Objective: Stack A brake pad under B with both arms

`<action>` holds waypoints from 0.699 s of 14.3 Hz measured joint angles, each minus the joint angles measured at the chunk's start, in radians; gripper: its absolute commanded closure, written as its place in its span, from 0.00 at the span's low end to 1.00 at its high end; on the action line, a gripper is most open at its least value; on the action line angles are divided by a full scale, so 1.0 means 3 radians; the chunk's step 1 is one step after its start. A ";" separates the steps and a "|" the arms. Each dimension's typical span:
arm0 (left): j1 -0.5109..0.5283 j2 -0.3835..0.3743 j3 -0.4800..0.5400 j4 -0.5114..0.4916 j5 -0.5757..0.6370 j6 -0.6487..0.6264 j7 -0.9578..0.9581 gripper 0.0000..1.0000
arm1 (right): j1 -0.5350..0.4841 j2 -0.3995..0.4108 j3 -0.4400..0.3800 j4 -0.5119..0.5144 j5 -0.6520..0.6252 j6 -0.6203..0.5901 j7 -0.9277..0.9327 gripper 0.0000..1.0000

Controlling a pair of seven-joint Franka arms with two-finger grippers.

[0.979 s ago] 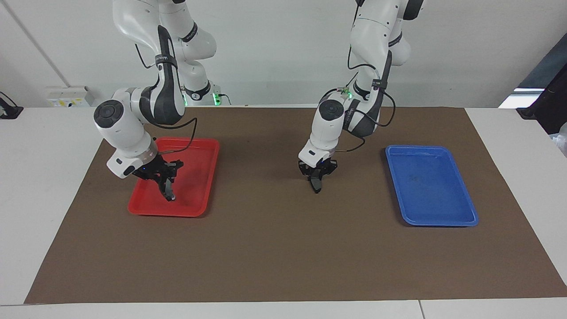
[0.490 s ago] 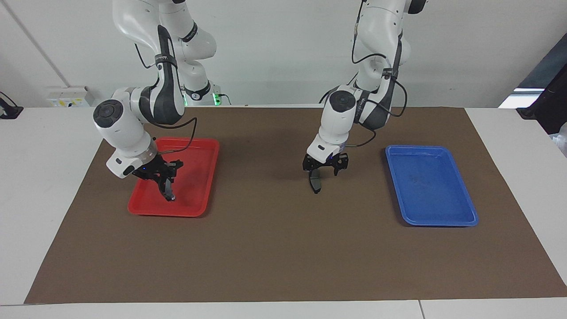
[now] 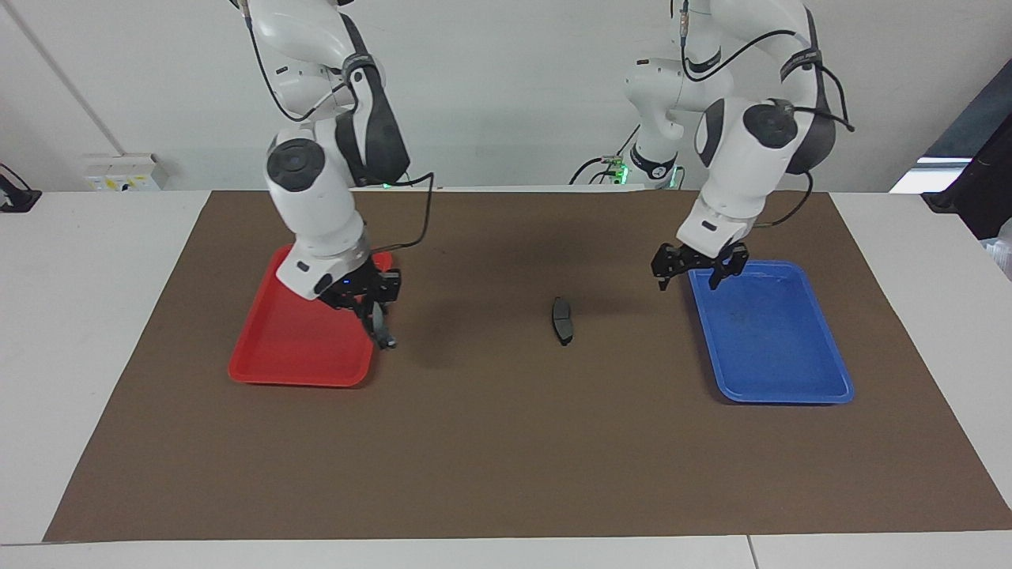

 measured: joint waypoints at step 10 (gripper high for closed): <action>0.0532 -0.0010 0.0012 0.1424 -0.0002 -0.1742 0.0575 0.00 | 0.1241 0.1323 0.0011 0.0887 0.0123 0.0644 0.1315 1.00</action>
